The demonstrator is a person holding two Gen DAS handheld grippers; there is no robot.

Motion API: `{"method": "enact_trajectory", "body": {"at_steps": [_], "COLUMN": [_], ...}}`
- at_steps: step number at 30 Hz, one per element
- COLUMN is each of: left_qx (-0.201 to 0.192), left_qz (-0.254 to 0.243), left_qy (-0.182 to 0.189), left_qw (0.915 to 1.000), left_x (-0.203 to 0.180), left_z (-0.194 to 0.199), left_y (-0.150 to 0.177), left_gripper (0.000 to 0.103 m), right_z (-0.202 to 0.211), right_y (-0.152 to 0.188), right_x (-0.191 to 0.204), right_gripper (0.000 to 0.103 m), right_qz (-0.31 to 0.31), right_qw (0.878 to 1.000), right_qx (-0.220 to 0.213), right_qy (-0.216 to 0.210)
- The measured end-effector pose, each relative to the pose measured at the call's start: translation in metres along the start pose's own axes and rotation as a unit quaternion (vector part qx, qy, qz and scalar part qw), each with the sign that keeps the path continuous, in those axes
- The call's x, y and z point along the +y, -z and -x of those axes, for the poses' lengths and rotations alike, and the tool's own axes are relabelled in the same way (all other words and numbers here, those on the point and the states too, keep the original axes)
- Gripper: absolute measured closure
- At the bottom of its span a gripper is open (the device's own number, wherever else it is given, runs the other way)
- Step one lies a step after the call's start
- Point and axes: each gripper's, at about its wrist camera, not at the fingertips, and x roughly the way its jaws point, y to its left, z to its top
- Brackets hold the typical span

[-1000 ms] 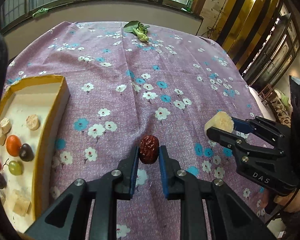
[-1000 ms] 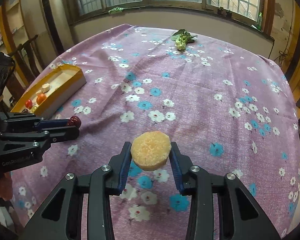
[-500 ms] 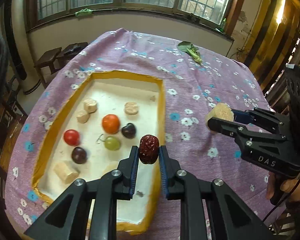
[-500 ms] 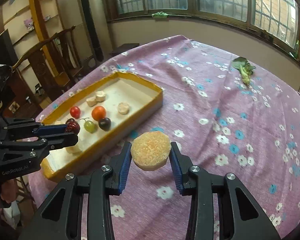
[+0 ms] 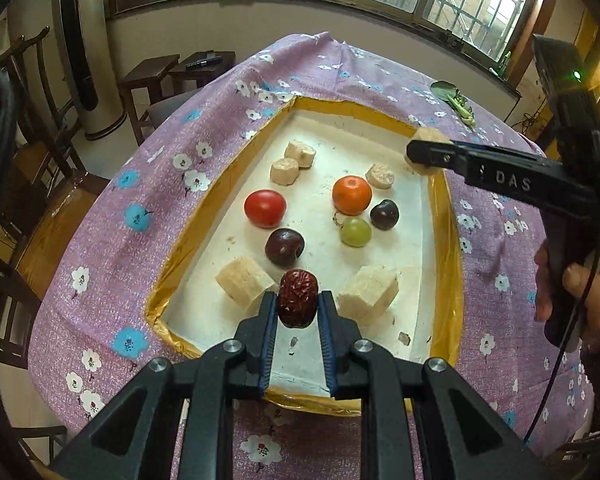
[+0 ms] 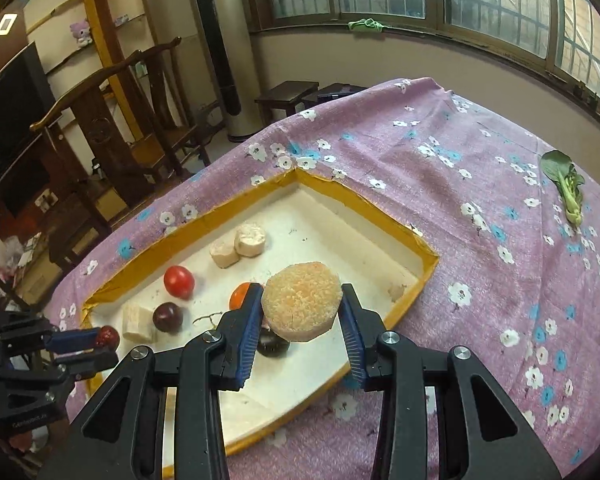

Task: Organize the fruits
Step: 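Carry the date and slice over the white tray with both tools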

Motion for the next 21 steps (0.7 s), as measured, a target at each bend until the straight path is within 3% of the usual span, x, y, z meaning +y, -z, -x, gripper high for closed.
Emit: {"method": "enact_trajectory", "body": {"at_steps": [21], "left_qx": [0.047], "left_qz": [0.014], "left_qy": [0.025], "left_qw": [0.9985], "left_x": [-0.002], "left_z": [-0.038], "left_y": [0.001], "left_gripper": [0.081], "right_z": [-0.087], "right_y": [-0.031], "right_x": [0.015], "right_gripper": [0.067], "right_qz": [0.058], "right_qw": [0.996], "right_qx": [0.072], "right_qy": [-0.009]}}
